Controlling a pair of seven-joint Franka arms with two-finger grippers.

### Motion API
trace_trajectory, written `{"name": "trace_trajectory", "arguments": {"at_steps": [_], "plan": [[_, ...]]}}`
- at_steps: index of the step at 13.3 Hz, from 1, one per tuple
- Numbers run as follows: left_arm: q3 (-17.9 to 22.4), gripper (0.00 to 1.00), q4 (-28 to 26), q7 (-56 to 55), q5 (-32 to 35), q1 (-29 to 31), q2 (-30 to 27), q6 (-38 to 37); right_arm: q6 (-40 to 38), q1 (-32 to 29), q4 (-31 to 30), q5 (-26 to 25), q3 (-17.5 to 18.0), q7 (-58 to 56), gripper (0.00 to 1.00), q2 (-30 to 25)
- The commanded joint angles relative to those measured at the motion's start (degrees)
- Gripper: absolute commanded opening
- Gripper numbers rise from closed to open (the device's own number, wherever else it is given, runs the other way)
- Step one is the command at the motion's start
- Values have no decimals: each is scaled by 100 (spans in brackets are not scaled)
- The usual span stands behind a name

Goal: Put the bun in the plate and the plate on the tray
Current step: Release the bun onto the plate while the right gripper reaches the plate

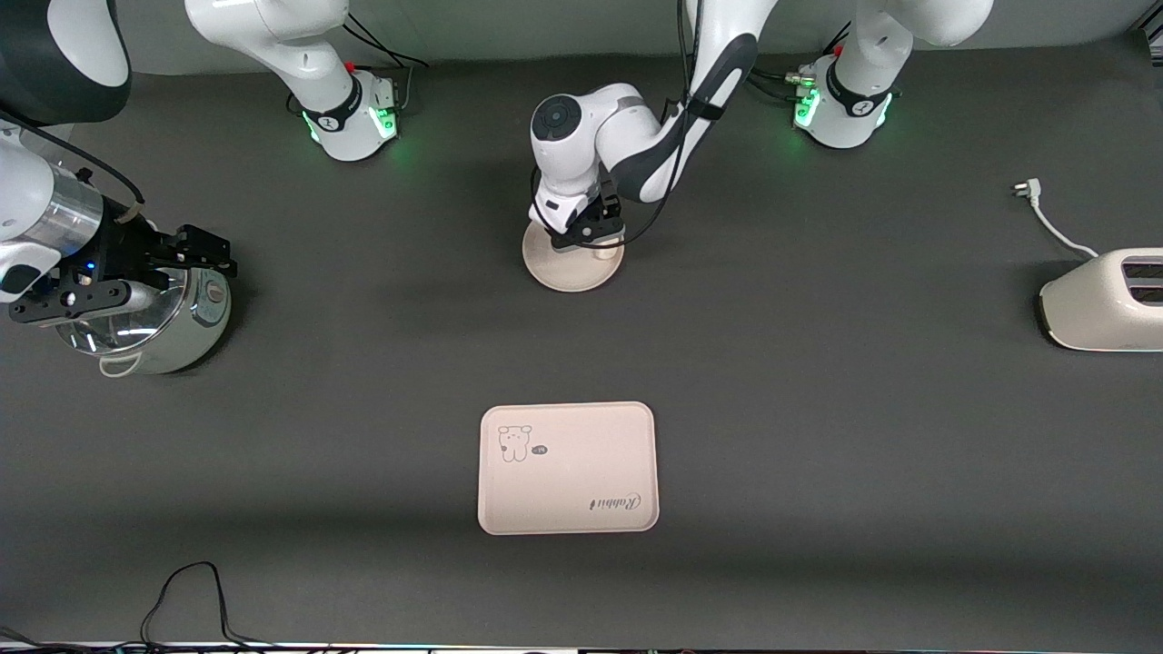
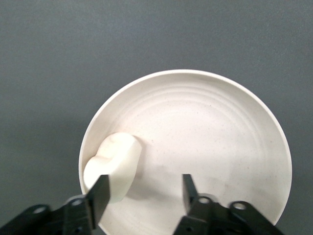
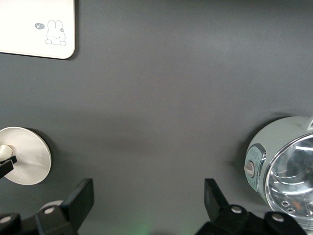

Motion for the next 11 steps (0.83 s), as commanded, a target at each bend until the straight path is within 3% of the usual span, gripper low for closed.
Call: {"name": "trace_trajectory", "arguments": {"at_steps": [1, 4, 6, 9, 11], "plan": [[135, 100, 258, -63, 87, 143, -387, -355, -26, 59, -31, -50, -25, 88, 100, -35], [135, 100, 1388, 1057, 70, 915, -565, -1951, -26, 59, -40, -50, -25, 88, 100, -26], [144, 100, 2093, 2190, 122, 1766, -678, -2831, 18, 59, -101, -50, -25, 106, 100, -26], [135, 100, 2158, 4841, 87, 3514, -1319, -3160, 254, 261, -425, -50, -25, 158, 100, -34], [153, 100, 2131, 5892, 148, 4211, -1583, -3266, 579, 453, -777, 2, -16, 159, 100, -61]]}}
